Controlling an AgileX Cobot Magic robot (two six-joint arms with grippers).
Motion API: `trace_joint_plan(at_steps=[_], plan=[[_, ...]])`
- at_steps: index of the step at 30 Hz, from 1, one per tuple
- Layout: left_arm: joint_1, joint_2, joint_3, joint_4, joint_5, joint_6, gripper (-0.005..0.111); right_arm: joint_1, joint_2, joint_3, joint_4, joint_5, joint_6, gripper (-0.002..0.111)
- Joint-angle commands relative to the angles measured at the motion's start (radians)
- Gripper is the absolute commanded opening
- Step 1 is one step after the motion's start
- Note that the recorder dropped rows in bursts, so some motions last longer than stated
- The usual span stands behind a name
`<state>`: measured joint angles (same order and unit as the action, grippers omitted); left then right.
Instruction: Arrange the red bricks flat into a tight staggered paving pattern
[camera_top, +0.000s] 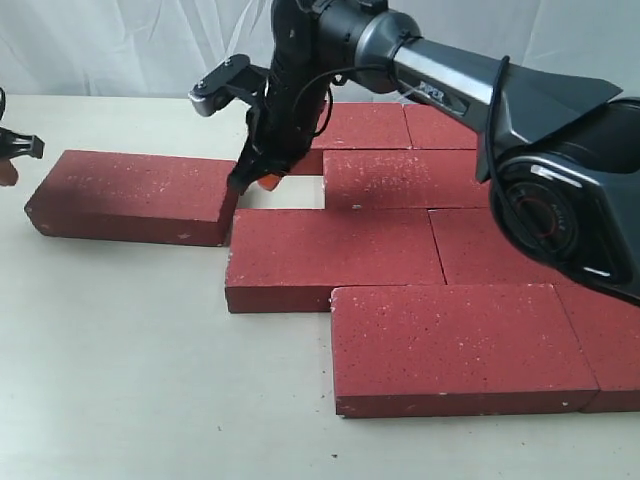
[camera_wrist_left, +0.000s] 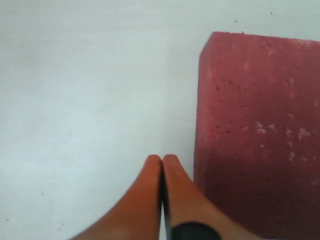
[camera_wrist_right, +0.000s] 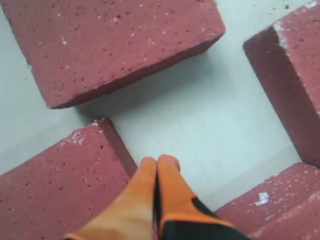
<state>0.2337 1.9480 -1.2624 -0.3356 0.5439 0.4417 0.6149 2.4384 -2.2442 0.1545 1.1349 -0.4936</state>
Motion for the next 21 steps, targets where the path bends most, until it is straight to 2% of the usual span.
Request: trace_joint_plan(at_steps=[1, 3, 6, 8, 11, 17, 21], plan=[[0.006, -0.116, 0.221, -0.108, -0.386, -0.049, 0.0, -0.056, -0.026, -0.004, 0.237, 0.024, -0.136, -0.001], [-0.003, -0.139, 0.29, -0.15, -0.464, -0.03, 0.0, -0.056, -0.021, -0.004, 0.376, 0.044, -0.228, -0.001], [-0.006, -0.138, 0.327, -0.033, -0.452, 0.018, 0.0, -0.033, 0.001, -0.004, 0.54, 0.086, -0.373, -0.001], [-0.004, -0.125, 0.337, 0.012, -0.459, 0.018, 0.0, -0.004, 0.014, -0.004, 0.551, 0.086, -0.401, -0.001], [0.004, -0.08, 0.326, -0.005, -0.524, 0.01, 0.0, 0.045, 0.031, -0.004, 0.508, 0.086, -0.403, -0.001], [0.006, 0.009, 0.223, -0.022, -0.388, 0.007, 0.0, 0.158, 0.05, -0.004, 0.25, -0.054, -0.323, -0.001], [0.006, 0.042, 0.19, -0.06, -0.387, 0.011, 0.0, 0.202, 0.06, -0.004, 0.03, -0.143, -0.2, -0.001]])
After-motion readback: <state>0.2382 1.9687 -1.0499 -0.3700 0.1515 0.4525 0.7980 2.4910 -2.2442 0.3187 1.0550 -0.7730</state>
